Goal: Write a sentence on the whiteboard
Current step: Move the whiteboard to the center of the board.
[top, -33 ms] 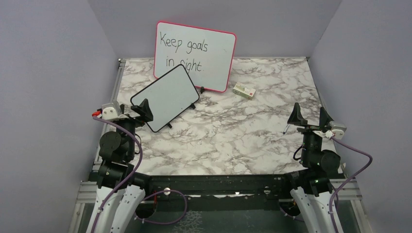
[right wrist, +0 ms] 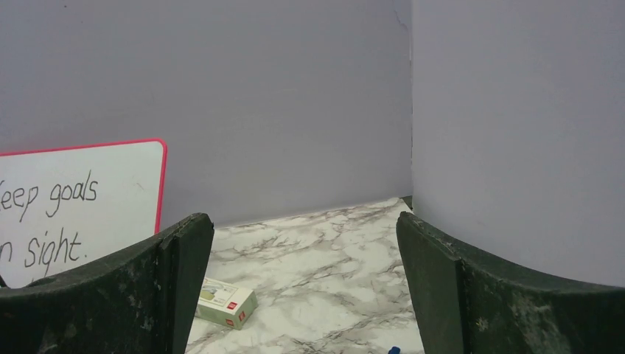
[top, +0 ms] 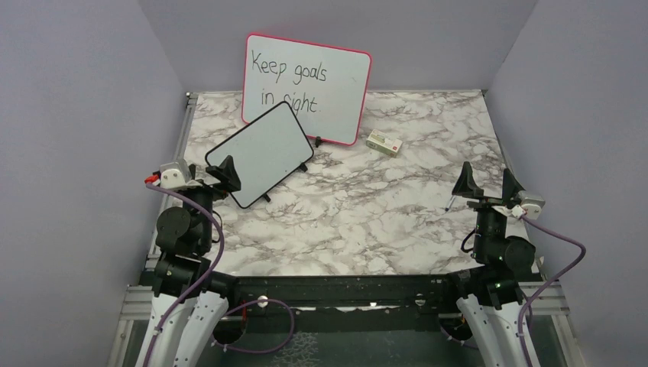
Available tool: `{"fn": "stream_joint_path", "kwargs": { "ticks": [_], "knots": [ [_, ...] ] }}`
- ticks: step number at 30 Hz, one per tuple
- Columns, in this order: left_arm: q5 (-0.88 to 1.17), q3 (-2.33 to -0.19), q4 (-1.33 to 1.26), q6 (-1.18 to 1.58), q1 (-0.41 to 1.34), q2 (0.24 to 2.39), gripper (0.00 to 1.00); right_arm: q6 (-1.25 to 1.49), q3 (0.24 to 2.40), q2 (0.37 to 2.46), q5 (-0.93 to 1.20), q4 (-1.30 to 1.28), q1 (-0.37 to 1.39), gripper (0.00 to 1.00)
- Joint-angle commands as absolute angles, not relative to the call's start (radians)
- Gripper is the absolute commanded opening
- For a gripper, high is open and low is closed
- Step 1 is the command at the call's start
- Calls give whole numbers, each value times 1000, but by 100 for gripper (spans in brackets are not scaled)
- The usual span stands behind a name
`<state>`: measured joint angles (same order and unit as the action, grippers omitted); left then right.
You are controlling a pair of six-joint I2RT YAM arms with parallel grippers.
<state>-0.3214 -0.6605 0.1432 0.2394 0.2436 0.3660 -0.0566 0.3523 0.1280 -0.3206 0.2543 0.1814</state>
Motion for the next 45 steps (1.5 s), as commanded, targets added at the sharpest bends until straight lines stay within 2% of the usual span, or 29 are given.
{"fn": "stream_joint_path", "kwargs": {
  "ticks": [1,22,34,45],
  "knots": [
    [-319,-669,124,259,234,382,99,-57,344,116,-328,294,176,100],
    [-304,-747,264,392,218,586,99,-34,347,142,-296,292,178,100],
    [-130,-747,370,622,231,766,99,-23,339,131,-291,301,182,100],
    [-274,-695,419,750,382,891,98,-23,337,123,-285,298,193,100]
  ]
}}
